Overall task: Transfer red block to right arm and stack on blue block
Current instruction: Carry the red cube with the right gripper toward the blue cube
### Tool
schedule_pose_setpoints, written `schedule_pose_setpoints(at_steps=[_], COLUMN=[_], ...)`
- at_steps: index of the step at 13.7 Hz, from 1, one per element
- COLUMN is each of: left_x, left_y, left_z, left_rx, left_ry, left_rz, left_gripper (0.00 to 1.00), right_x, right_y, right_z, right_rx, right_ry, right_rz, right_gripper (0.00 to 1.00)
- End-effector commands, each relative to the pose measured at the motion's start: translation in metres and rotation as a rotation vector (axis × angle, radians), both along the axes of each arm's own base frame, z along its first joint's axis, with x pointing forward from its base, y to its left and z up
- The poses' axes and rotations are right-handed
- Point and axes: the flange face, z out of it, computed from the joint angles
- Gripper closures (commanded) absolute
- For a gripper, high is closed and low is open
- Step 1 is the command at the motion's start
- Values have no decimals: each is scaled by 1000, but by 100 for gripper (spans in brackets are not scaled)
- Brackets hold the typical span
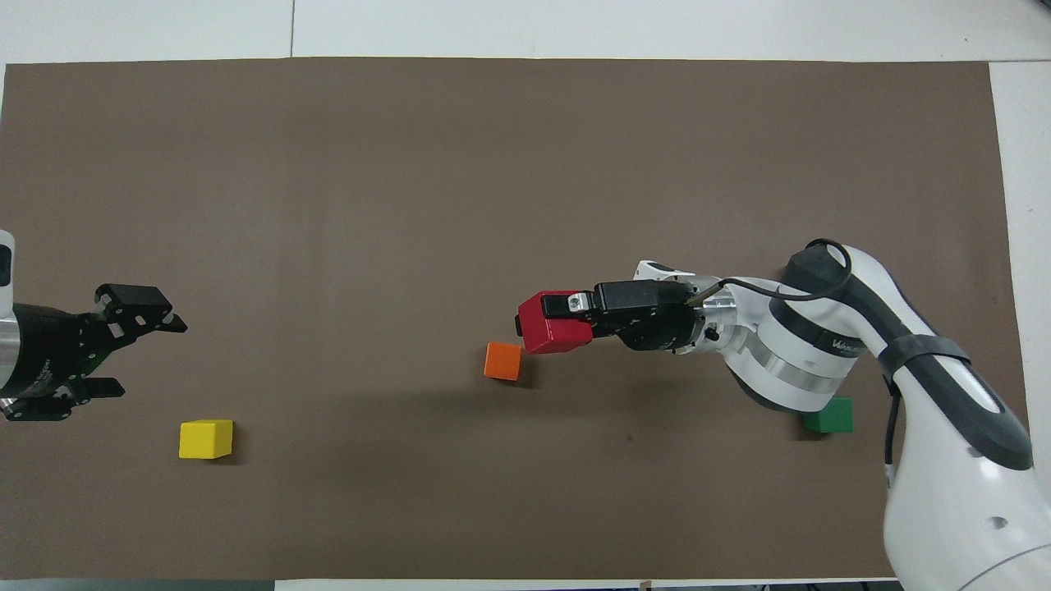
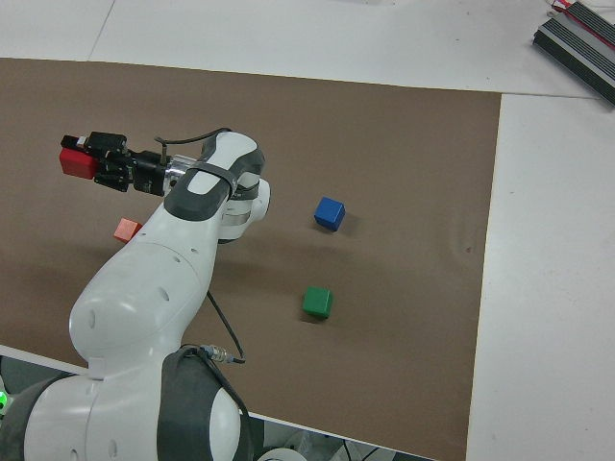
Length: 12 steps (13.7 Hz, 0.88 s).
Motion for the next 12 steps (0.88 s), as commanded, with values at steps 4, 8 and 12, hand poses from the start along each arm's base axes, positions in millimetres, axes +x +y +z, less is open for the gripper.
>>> schedule_pose_setpoints(at_steps=[4,8,12], left_x=[80,85,93], left_y=[13,13,9], left_z=[34,31,26], left_rx=[60,57,32], left_ry=[88,128,49], left_rz=[-270,-270,-261], left_gripper=[0,0,0], right_x=[14,15,23], right_y=[-20,-32,-44], right_z=[71,105,139], right_rx=[-209,-308,-487], right_ry=[3,-2,-7], right_rz=[-6,9,45], right_gripper=[100,100,100])
